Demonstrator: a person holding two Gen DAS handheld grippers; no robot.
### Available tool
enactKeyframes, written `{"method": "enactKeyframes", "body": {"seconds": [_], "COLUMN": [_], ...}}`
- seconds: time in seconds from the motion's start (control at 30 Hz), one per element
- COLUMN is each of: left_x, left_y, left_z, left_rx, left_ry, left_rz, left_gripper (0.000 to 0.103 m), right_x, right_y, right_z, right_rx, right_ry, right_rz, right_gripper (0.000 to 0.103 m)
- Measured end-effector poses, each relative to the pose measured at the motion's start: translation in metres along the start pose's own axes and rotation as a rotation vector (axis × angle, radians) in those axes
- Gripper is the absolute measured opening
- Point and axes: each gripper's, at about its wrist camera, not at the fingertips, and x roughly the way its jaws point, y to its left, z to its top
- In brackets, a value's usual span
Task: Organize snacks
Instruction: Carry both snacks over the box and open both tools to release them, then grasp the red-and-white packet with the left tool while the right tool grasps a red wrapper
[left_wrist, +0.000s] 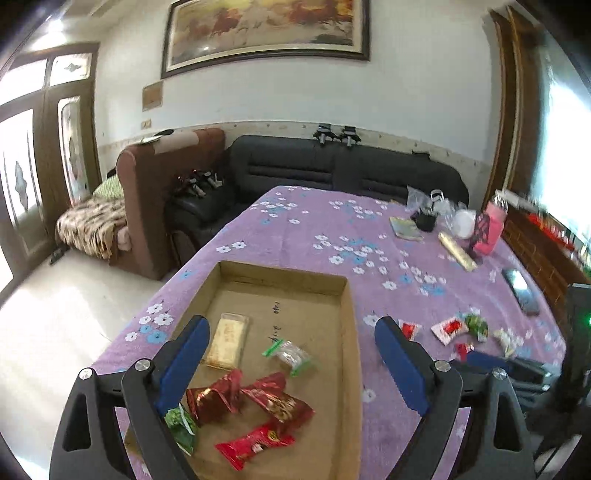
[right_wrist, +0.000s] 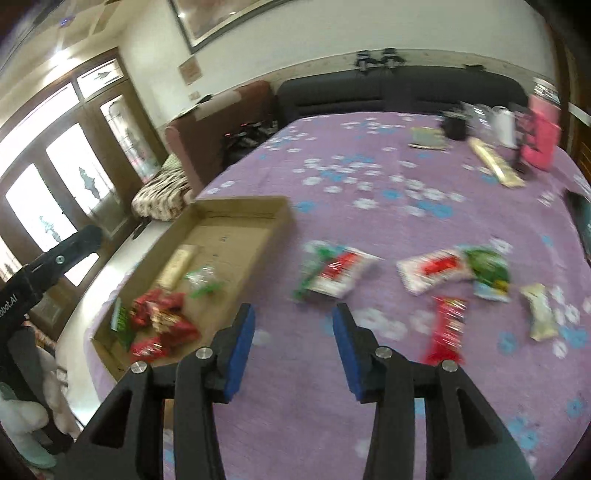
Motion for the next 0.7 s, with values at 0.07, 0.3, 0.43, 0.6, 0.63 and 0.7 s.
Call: {"method": "enactKeyframes", "body": {"seconds": [0.07, 0.3, 0.43, 0.6, 0.63, 0.7], "left_x": [0.0, 0.0, 0.006, 0.019, 0.022, 0.029], "left_y": [-0.014, -0.051, -0.066, -0.08, -0.082, -0.085], "left_z": [-0.002, -0.007, -0.01, -0.017, -0.018, -0.021], "left_rx": [0.039, 0.111, 0.137, 0.154, 0.153, 0.156], "left_ry": [0.007, 0.036, 0.056, 0.107, 0.12, 0.145], "left_rz": [0.011, -0.006, -0.021, -0.079, -0.094, -0.135], "left_gripper": [0.093, 0.093, 0.093, 0.093, 0.093, 0.093], "right_x": [-0.009, -0.032, -0.041, -0.047, -0.047, -0.049], "right_y": [-0.021, -0.073, -0.097, -0.129, -0.135, -0.146], "right_z": [-0.005, -0.015, -0.02, -0.022, -0.022, -0.022], "right_rx": [0.034, 0.118, 0.156, 0.22, 0.234, 0.26], "right_ry": [-0.006, -0.04, -0.052, -0.061, -0.062, -0.064], "right_rz": [-0.023, -0.067, -0.09, -0.113, -0.118, -0.129], "right_gripper": [0.043, 0.043, 0.043, 0.043, 0.043, 0.043]}}
